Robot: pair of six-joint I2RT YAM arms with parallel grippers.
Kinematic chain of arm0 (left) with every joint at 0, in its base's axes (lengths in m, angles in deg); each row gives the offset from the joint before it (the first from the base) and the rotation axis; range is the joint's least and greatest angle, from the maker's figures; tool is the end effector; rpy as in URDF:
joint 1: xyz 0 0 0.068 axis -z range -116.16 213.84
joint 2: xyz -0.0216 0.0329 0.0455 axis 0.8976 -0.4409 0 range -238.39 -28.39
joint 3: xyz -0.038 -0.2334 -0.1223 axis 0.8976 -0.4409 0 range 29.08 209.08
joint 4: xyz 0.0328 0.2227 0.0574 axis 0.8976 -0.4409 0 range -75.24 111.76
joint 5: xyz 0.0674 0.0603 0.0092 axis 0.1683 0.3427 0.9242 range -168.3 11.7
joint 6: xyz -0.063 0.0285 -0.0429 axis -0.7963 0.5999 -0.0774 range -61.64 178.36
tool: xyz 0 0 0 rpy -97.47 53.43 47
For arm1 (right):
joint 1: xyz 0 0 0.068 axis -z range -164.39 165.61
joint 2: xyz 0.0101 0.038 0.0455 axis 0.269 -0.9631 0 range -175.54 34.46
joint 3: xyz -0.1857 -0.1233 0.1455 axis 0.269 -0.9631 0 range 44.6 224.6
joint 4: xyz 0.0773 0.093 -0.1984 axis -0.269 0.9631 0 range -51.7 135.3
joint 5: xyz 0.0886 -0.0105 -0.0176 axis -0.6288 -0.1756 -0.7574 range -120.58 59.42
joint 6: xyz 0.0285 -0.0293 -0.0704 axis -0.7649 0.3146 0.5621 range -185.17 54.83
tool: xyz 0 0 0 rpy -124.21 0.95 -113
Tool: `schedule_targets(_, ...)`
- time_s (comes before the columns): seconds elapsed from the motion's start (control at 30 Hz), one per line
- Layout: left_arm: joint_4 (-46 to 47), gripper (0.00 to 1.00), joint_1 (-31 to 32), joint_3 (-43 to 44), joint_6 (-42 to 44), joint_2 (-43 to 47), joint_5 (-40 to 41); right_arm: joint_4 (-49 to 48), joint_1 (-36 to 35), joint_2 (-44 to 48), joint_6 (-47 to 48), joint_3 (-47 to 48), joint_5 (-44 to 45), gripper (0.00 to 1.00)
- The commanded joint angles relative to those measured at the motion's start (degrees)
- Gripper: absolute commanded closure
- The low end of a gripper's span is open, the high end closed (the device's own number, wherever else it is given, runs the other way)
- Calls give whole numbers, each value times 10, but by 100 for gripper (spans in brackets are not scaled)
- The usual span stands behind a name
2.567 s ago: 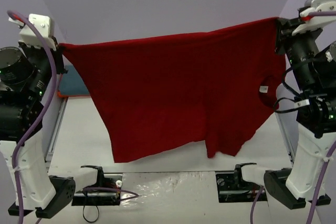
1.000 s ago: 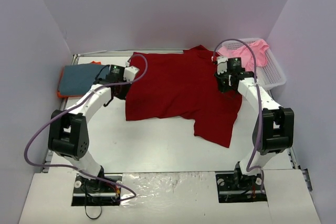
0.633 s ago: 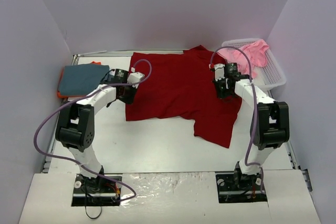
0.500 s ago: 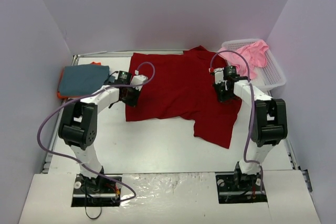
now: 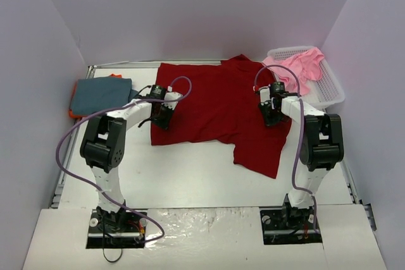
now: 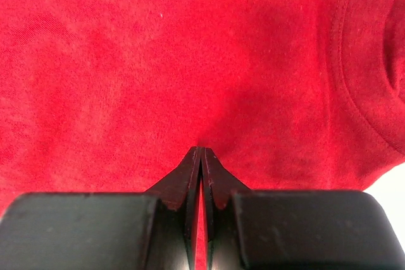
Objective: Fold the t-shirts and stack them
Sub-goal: Flatten out the tshirt
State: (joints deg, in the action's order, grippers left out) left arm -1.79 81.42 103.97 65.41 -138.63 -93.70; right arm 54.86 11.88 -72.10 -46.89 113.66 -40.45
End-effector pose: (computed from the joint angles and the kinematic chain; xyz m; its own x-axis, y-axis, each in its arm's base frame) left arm 0.3673 -0.1362 0.1585 -0.7583 0.3643 -0.5406 0.5189 0.8393 -0.1622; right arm 0.3819 0.0369 0.1613 -0.7156 -0.3563 -0.6009 -0.4096 0.9108 -0.0523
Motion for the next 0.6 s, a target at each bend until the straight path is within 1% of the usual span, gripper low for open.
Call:
schedule_targets(0.0,-93,98,1,0,-5,-13,36,30,4,1,7,2,1,100)
schedule_targets(0.23,-150,98,1,-56,22,71,56,57,2,9,11,-9,-16,100)
schedule_targets(0.37,-159,98,1,-88,29,106,63,73,-7,22,20,-23,-24,100)
schedule_targets(0.4,-157,98,3,-91,27,115,83,76,-10,31,23,-27,-26,100)
schedule_targets(0.47,-162,98,3,-91,28,134,88,84,-26,39,27,-42,-21,100)
schedule_targets(0.57,-194,98,3,-76,32,140,80,92,-45,52,30,-56,-15,100)
